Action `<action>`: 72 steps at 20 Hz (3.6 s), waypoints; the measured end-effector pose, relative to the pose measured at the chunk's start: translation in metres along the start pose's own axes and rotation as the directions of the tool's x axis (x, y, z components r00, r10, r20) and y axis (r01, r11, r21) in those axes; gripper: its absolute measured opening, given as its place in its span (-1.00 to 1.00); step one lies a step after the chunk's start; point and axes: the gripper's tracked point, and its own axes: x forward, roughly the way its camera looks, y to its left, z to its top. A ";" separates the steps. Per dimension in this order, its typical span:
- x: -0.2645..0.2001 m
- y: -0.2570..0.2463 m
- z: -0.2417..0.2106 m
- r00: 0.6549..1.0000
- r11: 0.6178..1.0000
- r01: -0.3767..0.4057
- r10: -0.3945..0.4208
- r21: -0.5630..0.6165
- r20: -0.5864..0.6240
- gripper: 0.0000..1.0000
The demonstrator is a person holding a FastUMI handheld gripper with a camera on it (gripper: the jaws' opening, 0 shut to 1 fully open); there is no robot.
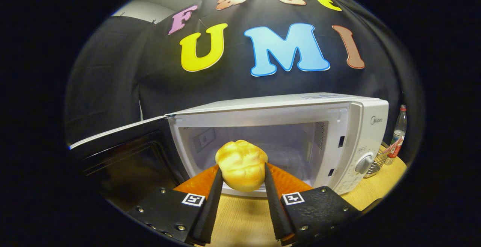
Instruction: Open the microwave, put the food inside, and close the microwave door.
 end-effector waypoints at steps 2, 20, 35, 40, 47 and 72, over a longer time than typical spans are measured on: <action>0.024 -0.004 -0.009 0.999 0.998 0.049 -0.049 0.036 0.001 0.21; 0.126 0.020 -0.047 0.999 0.942 0.000 0.013 0.334 -0.038 0.45; 0.127 0.001 -0.054 0.997 0.919 0.061 -0.034 0.391 -0.074 0.95; 0.106 0.001 -0.037 0.997 0.932 0.064 -0.041 0.356 -0.070 0.95; 0.010 0.030 0.005 0.998 0.972 -0.053 0.058 0.227 -0.017 0.95; -0.296 0.323 -0.065 0.667 0.624 -0.724 0.743 -0.295 -0.066 0.42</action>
